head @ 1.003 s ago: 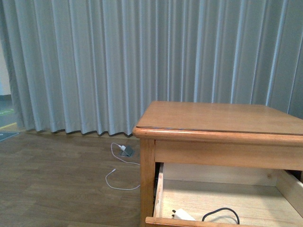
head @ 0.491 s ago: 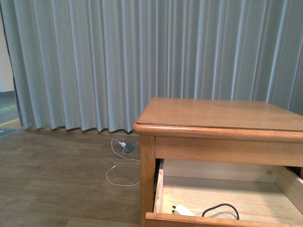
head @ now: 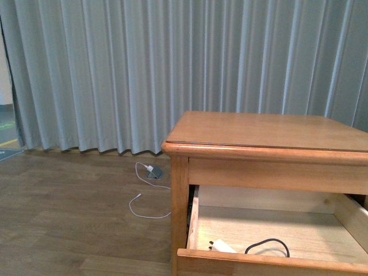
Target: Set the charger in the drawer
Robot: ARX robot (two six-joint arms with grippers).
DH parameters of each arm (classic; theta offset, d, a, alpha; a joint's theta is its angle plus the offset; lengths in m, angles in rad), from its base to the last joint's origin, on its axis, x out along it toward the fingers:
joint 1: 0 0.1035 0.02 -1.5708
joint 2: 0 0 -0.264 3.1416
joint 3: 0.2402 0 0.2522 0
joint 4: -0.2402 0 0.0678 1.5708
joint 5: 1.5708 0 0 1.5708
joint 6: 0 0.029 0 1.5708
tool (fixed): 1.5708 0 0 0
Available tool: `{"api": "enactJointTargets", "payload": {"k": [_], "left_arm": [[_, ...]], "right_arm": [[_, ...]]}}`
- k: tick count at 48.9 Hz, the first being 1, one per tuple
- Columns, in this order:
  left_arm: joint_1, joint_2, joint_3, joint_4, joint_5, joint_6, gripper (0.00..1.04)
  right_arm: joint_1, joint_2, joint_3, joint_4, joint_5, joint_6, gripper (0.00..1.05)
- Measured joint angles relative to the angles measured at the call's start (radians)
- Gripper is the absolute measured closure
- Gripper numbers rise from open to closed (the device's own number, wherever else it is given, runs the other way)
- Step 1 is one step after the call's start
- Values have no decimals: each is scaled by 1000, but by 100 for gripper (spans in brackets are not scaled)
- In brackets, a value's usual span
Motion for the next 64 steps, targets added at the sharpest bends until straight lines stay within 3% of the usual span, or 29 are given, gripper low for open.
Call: {"api": "enactJointTargets", "payload": {"k": [11,15,18,23,29,38,50,64], "left_arm": [[0,0,0,0,0,0,101],[0,0,0,0,0,0,86],[0,-1,0,0,0,0,73],[0,-1,0,0,0,0,55],[0,-1,0,0,0,0,32],[0,-1,0,0,0,1,4],[0,-1,0,0,0,1,6],[0,-1,0,0,0,1,6]], "right_arm": [[0,0,0,0,0,0,8],[55,24,5,-6,214,-70,8],[72,66,19,-73,311,-113,8],[50,183,62,-152,229,-130,8],[7,409,129,-142,76,-167,8],[-13,745,197,3,37,-178,8],[10,1082,293,212,50,-174,8],[64,1273,396,289,66,-135,8]]}}
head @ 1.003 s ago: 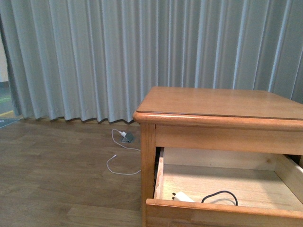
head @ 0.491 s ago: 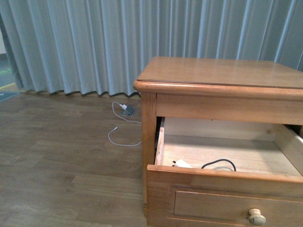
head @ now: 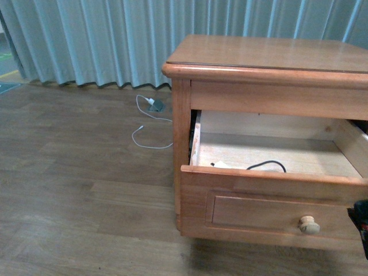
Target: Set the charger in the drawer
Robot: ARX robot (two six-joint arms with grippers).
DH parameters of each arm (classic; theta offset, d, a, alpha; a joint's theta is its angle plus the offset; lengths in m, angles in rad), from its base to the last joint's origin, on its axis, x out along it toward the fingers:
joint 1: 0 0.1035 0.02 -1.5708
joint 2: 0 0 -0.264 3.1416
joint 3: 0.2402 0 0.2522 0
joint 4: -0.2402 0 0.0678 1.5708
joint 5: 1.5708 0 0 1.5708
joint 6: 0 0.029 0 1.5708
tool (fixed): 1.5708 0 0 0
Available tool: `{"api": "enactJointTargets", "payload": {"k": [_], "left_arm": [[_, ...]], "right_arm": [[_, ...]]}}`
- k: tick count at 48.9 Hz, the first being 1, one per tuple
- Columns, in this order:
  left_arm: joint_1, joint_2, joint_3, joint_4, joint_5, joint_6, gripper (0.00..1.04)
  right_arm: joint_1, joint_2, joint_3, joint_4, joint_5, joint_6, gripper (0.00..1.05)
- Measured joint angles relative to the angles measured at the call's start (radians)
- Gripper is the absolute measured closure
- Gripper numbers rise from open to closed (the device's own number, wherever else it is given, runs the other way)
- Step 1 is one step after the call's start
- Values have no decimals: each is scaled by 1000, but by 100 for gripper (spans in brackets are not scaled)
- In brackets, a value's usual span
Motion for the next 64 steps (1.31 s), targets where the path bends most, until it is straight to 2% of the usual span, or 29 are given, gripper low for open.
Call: {"api": "enactJointTargets", "payload": {"k": [15,19,44,64], "left_arm": [[0,0,0,0,0,0,6],[0,0,0,0,0,0,6],[0,0,0,0,0,0,6],[0,0,0,0,0,0,6]], "right_arm": [[26,154,141,94,60,67,8],[28,206,193,118,105,92,8],[38,433,465,150,265,161,8],[71,553,608,233,453,241,8]]}}
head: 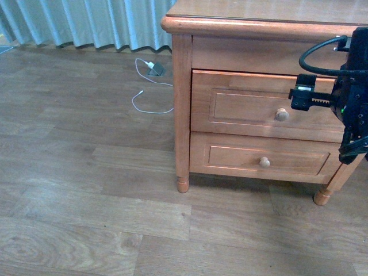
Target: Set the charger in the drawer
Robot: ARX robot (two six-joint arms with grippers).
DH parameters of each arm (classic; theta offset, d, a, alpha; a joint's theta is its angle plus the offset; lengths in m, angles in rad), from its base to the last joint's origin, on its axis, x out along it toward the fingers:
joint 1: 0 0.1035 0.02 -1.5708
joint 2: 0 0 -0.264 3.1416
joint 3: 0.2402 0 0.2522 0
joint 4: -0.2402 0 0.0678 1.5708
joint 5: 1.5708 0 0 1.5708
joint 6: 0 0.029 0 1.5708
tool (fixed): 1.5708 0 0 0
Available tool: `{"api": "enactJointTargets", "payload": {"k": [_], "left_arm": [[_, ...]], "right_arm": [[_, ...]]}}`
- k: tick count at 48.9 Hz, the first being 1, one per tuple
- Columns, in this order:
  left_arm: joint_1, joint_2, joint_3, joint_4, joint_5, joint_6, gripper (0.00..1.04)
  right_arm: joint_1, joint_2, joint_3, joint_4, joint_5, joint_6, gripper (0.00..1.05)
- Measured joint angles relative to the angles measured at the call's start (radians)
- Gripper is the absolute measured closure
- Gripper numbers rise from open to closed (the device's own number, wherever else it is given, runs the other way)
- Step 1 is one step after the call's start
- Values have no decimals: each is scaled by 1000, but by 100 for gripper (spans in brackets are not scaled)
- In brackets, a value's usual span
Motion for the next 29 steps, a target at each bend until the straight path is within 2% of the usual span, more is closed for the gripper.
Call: {"api": "enactJointTargets", "payload": {"k": [29], "left_arm": [[0,0,0,0,0,0,6]], "right_arm": [[13,57,50,17,66,4,8]]}}
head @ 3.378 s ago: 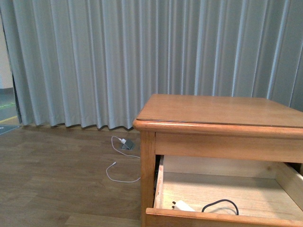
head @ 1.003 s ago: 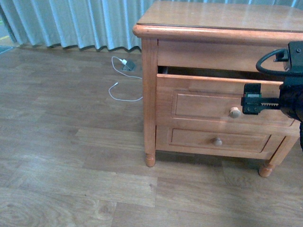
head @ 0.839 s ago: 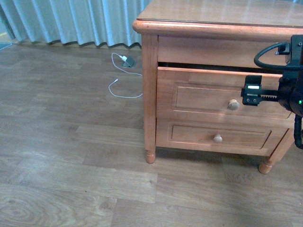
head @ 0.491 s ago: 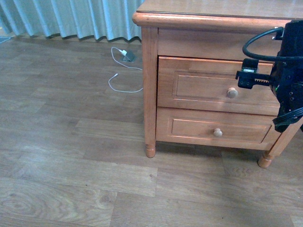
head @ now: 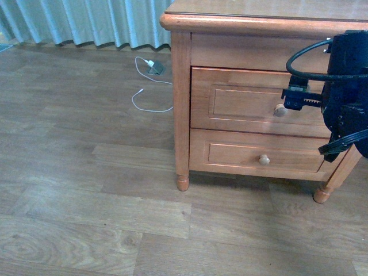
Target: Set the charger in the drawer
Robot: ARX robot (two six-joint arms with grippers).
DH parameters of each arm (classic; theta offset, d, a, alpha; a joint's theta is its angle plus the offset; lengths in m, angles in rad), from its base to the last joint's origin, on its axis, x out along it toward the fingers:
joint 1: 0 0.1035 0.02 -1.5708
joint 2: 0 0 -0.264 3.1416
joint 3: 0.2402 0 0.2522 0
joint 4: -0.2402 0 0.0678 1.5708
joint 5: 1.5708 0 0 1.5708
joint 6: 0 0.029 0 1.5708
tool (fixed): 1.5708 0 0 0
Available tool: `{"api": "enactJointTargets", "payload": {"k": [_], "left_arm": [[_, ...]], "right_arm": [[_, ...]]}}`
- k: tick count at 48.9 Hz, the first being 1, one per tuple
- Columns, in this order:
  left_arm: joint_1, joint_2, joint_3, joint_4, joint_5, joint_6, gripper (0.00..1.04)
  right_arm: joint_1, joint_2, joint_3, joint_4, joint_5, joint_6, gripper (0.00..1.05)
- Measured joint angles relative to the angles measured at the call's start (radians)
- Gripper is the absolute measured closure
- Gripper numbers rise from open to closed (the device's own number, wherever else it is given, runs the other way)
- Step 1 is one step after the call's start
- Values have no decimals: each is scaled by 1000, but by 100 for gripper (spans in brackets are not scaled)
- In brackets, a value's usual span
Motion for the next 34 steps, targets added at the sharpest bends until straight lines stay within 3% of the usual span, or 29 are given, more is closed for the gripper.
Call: {"api": "enactJointTargets", "payload": {"k": [8,18,34], "left_arm": [[0,0,0,0,0,0,6],[0,0,0,0,0,0,6],[0,0,0,0,0,0,6]], "right_arm": [[-7,-4,-11,4,-43,-2,8],[-24,-74,-89,17,-167,-16,8],[-23,-396,-377,-76,-334,-76,8]]}}
